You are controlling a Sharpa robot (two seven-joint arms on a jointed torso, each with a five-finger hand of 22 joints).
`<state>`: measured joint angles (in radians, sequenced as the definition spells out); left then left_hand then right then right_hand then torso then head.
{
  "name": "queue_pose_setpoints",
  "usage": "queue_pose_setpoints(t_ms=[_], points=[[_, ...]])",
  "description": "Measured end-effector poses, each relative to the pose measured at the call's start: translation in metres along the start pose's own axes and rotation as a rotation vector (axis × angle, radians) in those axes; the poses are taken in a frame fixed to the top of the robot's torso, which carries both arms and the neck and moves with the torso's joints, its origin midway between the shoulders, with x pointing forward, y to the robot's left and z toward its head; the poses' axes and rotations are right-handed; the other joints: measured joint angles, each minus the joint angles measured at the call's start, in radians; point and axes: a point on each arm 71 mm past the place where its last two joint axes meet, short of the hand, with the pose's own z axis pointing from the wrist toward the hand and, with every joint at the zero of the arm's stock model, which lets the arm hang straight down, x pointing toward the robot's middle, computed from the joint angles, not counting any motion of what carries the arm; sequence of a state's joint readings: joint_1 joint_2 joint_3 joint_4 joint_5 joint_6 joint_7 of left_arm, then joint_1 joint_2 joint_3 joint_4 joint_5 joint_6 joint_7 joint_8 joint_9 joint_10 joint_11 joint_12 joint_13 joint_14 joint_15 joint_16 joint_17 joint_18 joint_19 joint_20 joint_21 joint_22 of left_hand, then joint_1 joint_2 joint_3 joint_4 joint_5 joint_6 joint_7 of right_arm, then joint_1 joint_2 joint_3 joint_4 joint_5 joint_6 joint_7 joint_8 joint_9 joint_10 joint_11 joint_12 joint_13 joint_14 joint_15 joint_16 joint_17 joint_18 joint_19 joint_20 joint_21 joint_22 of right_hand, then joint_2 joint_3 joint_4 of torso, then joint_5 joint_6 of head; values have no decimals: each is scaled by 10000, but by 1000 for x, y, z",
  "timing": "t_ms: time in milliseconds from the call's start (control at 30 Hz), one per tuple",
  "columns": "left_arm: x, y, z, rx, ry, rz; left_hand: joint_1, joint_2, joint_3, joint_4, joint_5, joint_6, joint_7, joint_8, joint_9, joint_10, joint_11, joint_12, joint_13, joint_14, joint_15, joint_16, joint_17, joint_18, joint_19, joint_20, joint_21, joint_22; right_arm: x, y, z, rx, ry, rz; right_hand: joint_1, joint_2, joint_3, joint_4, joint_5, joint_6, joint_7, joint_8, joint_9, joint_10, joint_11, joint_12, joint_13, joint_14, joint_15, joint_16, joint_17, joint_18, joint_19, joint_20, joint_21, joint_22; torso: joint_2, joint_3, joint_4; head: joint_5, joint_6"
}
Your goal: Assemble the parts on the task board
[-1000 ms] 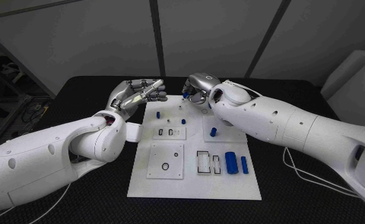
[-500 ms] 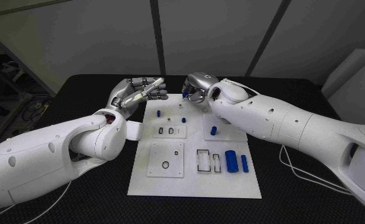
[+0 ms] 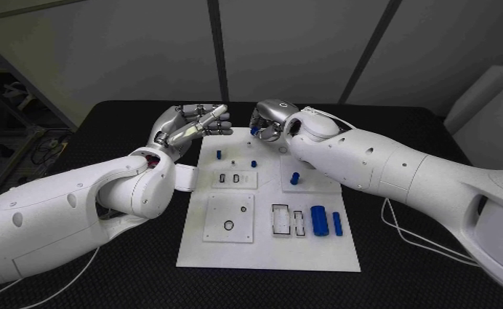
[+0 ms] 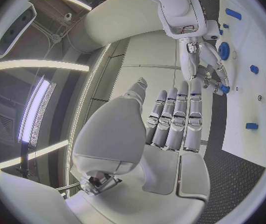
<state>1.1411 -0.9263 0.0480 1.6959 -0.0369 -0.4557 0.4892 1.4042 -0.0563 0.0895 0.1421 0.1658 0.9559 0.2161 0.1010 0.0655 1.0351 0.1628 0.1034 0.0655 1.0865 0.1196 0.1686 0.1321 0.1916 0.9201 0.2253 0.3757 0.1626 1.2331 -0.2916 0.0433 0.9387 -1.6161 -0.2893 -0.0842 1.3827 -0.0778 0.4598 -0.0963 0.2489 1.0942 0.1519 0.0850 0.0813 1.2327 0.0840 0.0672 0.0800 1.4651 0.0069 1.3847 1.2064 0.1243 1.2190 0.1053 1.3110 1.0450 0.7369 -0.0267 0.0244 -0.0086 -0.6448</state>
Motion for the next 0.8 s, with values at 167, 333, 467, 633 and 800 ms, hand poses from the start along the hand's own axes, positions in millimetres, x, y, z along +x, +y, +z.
queue_pose_setpoints(t_ms=[167,333,467,633,800], points=[[0,0,0,5,8,-1,0,0,0,0,0,0,0,0,0,0,0,0,0,0,0,0,0,1,0,0,0,0,2,0,1,34,128,-17,-41,-41,1,1,0,-1,-1,-1,0,0,0,0,4,0,0,0,0,1,0,0,0,0,0,3,-5,4,-16],[0,-1,0,0,17,-5,0,0,0,0,0,0,0,-40,0,0,0,0,0,0,0,0,6,0,0,0,0,0,2,-1,3,83,214,-34,-105,-101,45,45,-52,-91,87,-82,-5,-119,36,1,9,0,0,0,-18,0,-37,37,0,-26,-1,4,-6,7,-24],[1,-1,0,-20,50,-21,0,0,0,0,0,0,0,-40,0,0,0,0,0,0,0,-38,10,1,0,0,0,-8,4,-2,4,160,320,-55,-280,-169,90,87,-109,-321,149,-170,-53,-578,128,-31,-84,6,6,-1,-40,1,-148,149,0,-109,-1,4,-6,6,-32],[1,0,0,-51,105,-48,0,0,0,0,-38,0,0,-40,0,0,0,-51,0,0,0,-38,9,1,0,0,0,-8,5,-4,5,278,410,-70,-382,-271,114,111,-175,-786,292,-192,-122,-1464,337,-31,-165,6,211,-2,-231,0,-495,309,-206,-514,-1,4,-7,8,-32],[1,0,0,-81,154,-71,0,0,0,0,-38,0,0,-74,0,0,0,-68,0,0,0,-44,9,1,0,0,0,-14,6,-4,6,330,477,-60,-422,-312,86,137,-226,-1087,341,-192,-140,-1825,428,-31,-165,34,255,-48,-360,1,-628,374,-266,-692,-1,4,-10,12,-30]])
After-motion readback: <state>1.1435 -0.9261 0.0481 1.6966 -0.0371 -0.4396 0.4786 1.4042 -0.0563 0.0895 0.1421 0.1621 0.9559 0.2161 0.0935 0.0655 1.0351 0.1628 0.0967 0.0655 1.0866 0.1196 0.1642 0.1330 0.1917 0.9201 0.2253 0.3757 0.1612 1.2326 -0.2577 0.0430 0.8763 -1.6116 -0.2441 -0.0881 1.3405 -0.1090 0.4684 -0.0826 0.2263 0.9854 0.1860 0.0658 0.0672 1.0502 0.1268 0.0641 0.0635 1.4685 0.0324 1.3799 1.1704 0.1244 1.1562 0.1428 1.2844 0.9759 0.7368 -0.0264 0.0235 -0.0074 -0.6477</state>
